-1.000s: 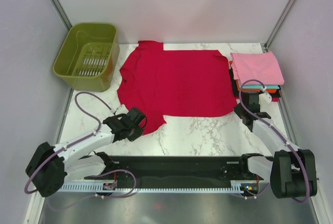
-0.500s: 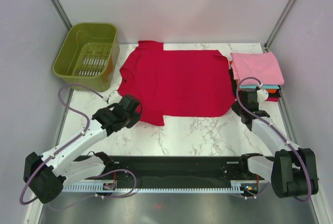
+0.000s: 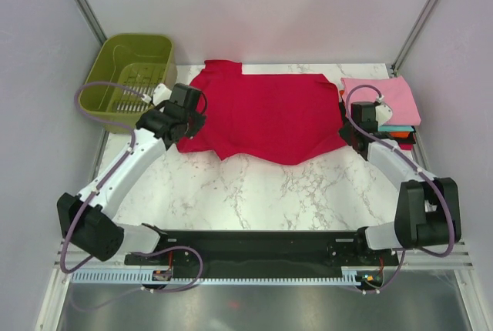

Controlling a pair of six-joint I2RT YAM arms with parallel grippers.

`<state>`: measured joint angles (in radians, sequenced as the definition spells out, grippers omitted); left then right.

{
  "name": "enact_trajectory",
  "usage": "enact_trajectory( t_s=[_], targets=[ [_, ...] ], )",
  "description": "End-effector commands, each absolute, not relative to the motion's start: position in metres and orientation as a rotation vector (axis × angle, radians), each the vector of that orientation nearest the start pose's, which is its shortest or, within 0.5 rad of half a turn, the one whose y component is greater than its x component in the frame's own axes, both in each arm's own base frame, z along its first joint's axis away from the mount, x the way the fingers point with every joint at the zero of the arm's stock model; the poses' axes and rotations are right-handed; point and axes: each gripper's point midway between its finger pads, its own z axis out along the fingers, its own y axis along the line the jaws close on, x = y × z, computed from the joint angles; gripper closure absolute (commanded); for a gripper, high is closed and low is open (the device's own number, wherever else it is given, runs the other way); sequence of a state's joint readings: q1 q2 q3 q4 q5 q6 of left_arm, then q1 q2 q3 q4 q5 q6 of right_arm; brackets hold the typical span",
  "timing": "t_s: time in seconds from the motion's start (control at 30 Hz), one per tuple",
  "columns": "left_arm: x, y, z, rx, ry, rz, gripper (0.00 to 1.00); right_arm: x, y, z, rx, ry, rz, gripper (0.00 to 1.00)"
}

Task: Fold and stack the t-shirts
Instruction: Fold the tshirt

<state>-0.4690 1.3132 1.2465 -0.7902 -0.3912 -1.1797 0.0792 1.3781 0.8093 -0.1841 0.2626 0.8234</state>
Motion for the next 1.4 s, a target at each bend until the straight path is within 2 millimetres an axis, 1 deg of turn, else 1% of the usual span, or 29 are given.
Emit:
enact_trajectory(
  t_s=[0.0, 0.03, 0.07, 0.1, 0.13, 0.2, 0.23, 0.27, 0.3, 0.33, 0.37, 0.4, 0.53, 0.63, 0.67, 0.7, 0.73, 0.77, 0.8, 0.83, 0.9, 0.93, 1.0, 1.03, 1.07, 1.13, 1.17, 1.27, 1.37],
  targets=[
    [0.359, -0.12, 0.235, -0.985, 2.083, -0.279, 0.98, 0.397, 0.014, 0.115, 0.986, 2.052, 0.162, 1.0],
    [0.367, -0.119, 0.229, -0.989, 2.093, -0.255, 0.98, 0.402, 0.014, 0.116, 0.988, 2.049, 0.165, 1.0],
    [0.373, -0.119, 0.228, -0.997, 2.095, -0.25, 0.98, 0.41, 0.014, 0.117, 1.001, 2.044, 0.164, 1.0],
    [0.381, -0.117, 0.236, -1.01, 2.074, -0.256, 0.98, 0.415, 0.014, 0.118, 1.006, 2.039, 0.166, 1.0],
    [0.389, -0.115, 0.229, -1.029, 2.08, -0.235, 0.98, 0.419, 0.014, 0.119, 1.009, 2.038, 0.168, 1.0],
    [0.401, -0.111, 0.232, -1.062, 2.052, -0.234, 0.98, 0.43, 0.016, 0.119, 1.026, 2.032, 0.177, 1.0],
    [0.407, -0.111, 0.23, -1.084, 2.045, -0.233, 0.98, 0.433, 0.016, 0.119, 1.03, 2.031, 0.177, 1.0],
    [0.414, -0.111, 0.22, -1.094, 2.059, -0.211, 0.98, 0.44, 0.015, 0.122, 1.034, 2.022, 0.173, 1.0],
    [0.424, -0.111, 0.226, -1.101, 2.042, -0.221, 0.98, 0.443, 0.015, 0.123, 1.041, 2.016, 0.174, 1.0],
    [0.43, -0.11, 0.226, -1.099, 2.042, -0.217, 0.98, 0.446, 0.014, 0.125, 1.042, 2.01, 0.171, 1.0],
    [0.437, -0.112, 0.217, -1.099, 2.06, -0.198, 0.98, 0.451, 0.014, 0.127, 1.04, 2.002, 0.164, 1.0],
    [0.446, -0.11, 0.227, -1.102, 2.034, -0.214, 0.98, 0.454, 0.013, 0.13, 1.044, 1.993, 0.165, 1.0],
    [0.466, -0.111, 0.228, -1.101, 2.028, -0.215, 0.98, 0.463, 0.011, 0.129, 1.061, 1.987, 0.164, 1.0],
    [0.482, -0.112, 0.235, -1.075, 2.016, -0.217, 0.98, 0.471, 0.012, 0.121, 1.082, 1.996, 0.171, 1.0],
    [0.485, -0.113, 0.236, -1.067, 2.015, -0.215, 0.98, 0.474, 0.012, 0.122, 1.084, 1.993, 0.176, 1.0],
    [0.491, -0.114, 0.243, -1.061, 2.0, -0.225, 0.98, 0.476, 0.012, 0.121, 1.096, 1.988, 0.178, 1.0],
    [0.495, -0.113, 0.241, -1.055, 2.001, -0.215, 0.98, 0.476, 0.01, 0.12, 1.103, 1.983, 0.171, 1.0],
    [0.498, -0.114, 0.241, -1.053, 2.0, -0.211, 0.98, 0.478, 0.008, 0.119, 1.119, 1.971, 0.172, 1.0],
    [0.502, -0.113, 0.247, -1.053, 1.985, -0.219, 0.98, 0.479, 0.006, 0.119, 1.129, 1.965, 0.17, 1.0],
    [0.506, -0.113, 0.241, -1.051, 1.994, -0.206, 0.98, 0.48, 0.003, 0.119, 1.139, 1.953, 0.166, 1.0],
    [0.512, -0.113, 0.244, -1.048, 1.984, -0.214, 0.98, 0.482, -0.001, 0.12, 1.164, 1.928, 0.183, 1.0],
    [0.515, -0.114, 0.237, -1.045, 1.999, -0.206, 0.98, 0.485, -0.001, 0.12, 1.166, 1.917, 0.199, 1.0],
    [0.52, -0.114, 0.238, -1.045, 1.994, -0.209, 0.98, 0.489, -0.001, 0.121, 1.173, 1.907, 0.219, 1.0],
    [0.521, -0.115, 0.236, -1.047, 1.995, -0.208, 0.98, 0.491, 0.0, 0.117, 1.174, 1.915, 0.224, 1.0],
    [0.524, -0.115, 0.231, -1.047, 2.001, -0.198, 0.98, 0.495, 0.001, 0.12, 1.173, 1.908, 0.234, 1.0],
    [0.527, -0.113, 0.231, -1.045, 2.0, -0.192, 0.98, 0.501, 0.002, 0.115, 1.176, 1.915, 0.238, 1.0],
    [0.53, -0.112, 0.226, -1.046, 2.005, -0.183, 0.98, 0.502, 0.003, 0.114, 1.177, 1.917, 0.246, 1.0],
    [0.531, -0.107, 0.219, -1.069, 2.005, -0.164, 0.98, 0.508, 0.002, 0.108, 1.193, 1.909, 0.258, 1.0],
    [0.531, -0.094, 0.211, -1.109, 1.99, -0.118, 0.98, 0.516, 0.003, 0.107, 1.19, 1.894, 0.293, 1.0]
  ],
)
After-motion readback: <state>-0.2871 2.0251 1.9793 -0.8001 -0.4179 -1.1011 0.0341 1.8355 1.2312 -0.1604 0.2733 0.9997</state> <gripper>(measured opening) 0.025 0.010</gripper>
